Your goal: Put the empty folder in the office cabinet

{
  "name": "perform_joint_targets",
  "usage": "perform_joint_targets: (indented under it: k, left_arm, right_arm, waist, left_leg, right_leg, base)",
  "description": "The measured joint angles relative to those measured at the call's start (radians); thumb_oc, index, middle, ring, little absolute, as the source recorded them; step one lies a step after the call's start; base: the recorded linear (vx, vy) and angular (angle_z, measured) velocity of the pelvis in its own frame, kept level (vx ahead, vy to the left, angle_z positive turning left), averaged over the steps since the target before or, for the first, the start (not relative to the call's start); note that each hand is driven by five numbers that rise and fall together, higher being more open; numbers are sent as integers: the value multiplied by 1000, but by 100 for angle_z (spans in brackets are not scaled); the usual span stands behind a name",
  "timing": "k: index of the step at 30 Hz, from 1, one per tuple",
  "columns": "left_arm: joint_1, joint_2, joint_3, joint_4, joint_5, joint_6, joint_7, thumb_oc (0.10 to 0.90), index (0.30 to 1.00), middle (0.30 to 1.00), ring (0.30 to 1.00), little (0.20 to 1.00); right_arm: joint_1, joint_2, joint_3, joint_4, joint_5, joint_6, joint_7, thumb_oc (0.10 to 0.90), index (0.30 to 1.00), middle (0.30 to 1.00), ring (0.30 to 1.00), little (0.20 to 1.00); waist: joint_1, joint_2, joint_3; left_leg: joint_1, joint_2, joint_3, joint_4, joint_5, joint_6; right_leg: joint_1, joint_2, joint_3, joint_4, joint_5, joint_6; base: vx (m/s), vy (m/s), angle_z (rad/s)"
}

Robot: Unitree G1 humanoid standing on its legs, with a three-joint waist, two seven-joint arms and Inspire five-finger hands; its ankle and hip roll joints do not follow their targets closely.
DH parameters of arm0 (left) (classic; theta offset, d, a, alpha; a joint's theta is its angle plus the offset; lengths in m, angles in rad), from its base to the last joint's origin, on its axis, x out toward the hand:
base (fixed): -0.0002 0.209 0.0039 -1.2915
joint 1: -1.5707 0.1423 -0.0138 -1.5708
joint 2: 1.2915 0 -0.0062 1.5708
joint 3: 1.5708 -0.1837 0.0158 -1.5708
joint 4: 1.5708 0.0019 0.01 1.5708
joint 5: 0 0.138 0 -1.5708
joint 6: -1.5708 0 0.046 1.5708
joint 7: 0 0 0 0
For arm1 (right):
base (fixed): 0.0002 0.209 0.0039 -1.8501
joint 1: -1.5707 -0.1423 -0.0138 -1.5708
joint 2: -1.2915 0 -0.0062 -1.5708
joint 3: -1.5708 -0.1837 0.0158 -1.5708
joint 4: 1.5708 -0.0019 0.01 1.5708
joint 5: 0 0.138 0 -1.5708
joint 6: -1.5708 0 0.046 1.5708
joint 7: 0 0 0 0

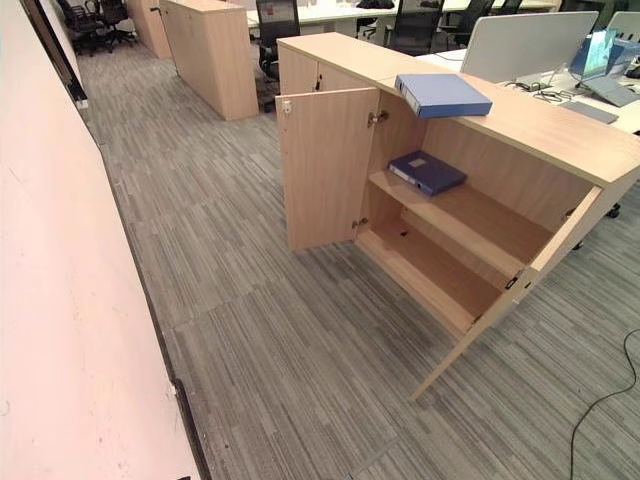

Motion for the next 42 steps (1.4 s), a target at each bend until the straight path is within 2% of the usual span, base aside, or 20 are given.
perform_joint_targets:
  k: [3, 8, 14, 18, 42]
  left_arm:
    - [-9, 7, -56, -1, 39, 4, 0, 800, 900, 900, 900, 900]
    - [-8, 26, -94, -13, 108, 5, -12, 800, 900, 900, 900, 900]
    - [-7, 28, -95, -14, 128, 4, -13, 800, 900, 900, 900, 900]
    - [-2, 28, -87, 3, 127, 5, -16, 800, 900, 900, 900, 900]
    - [-2, 29, -84, 3, 118, 6, -18, 800, 900, 900, 900, 900]
  right_arm:
    - [0, -1, 3, 0, -1, 1, 4, 800, 900, 900, 900, 900]
    - [1, -2, 2, 0, -1, 0, 8, 800, 900, 900, 900, 900]
    - [11, -1, -11, 9, 2, 0, 12, 800, 900, 900, 900, 900]
    - [24, -1, -10, 17, 2, 0, 21, 800, 900, 900, 900, 900]
    - [21, -3, 1, 9, 0, 1, 27, 800, 900, 900, 900, 900]
  waist:
    - [-1, 1, -1]
    - [-2, 0, -3]
    - [-2, -1, -8]
    - [-3, -5, -31]
    - [-4, -7, -30]
  left_leg:
    - [0, 0, 2, 0, 0, 0]
    - [0, 0, 4, 0, 0, 0]
    - [-1, -1, 5, 0, 0, 1]
    - [-1, 0, 8, 0, 0, 1]
    - [-8, 4, 20, 0, -1, 0]
  right_leg:
    - [-1, 0, 7, 0, 3, -2]
    - [-3, 0, 9, 0, 6, -2]
    - [-3, 0, 10, 0, 8, -2]
    - [-5, 0, 13, 0, 8, -2]
    - [-14, 3, 15, 0, 12, -1]
  base:
    - [-10, 7, -4]
    - [0, 0, 0]
    - [0, 0, 0]
    - [-1, -4, -1]
    - [7, -33, -1]
